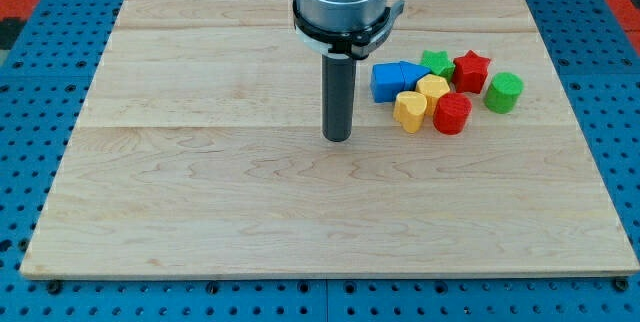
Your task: Push the red star to the top right
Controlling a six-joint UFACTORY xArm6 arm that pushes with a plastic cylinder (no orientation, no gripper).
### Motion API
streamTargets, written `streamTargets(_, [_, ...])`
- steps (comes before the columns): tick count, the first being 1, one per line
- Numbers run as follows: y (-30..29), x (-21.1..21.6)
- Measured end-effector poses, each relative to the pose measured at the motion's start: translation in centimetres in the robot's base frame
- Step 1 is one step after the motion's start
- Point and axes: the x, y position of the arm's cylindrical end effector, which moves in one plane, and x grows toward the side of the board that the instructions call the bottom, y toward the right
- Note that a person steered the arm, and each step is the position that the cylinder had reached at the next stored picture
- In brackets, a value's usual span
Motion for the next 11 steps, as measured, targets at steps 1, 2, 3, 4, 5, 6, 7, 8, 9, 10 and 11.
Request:
streamTargets(1, [3.9,-0.3])
streamTargets(2, [8.3,5.5])
streamTargets(3, [14.1,6.7])
streamTargets(4, [21.5,0.8])
streamTargets(5, [19.6,-5.6])
streamTargets(6, [15.3,-10.2])
streamTargets(7, [12.1,-14.4])
streamTargets(8, [10.9,-17.8])
streamTargets(9, [10.9,-16.2])
streamTargets(10, [11.3,-15.1])
streamTargets(11, [13.9,-16.8])
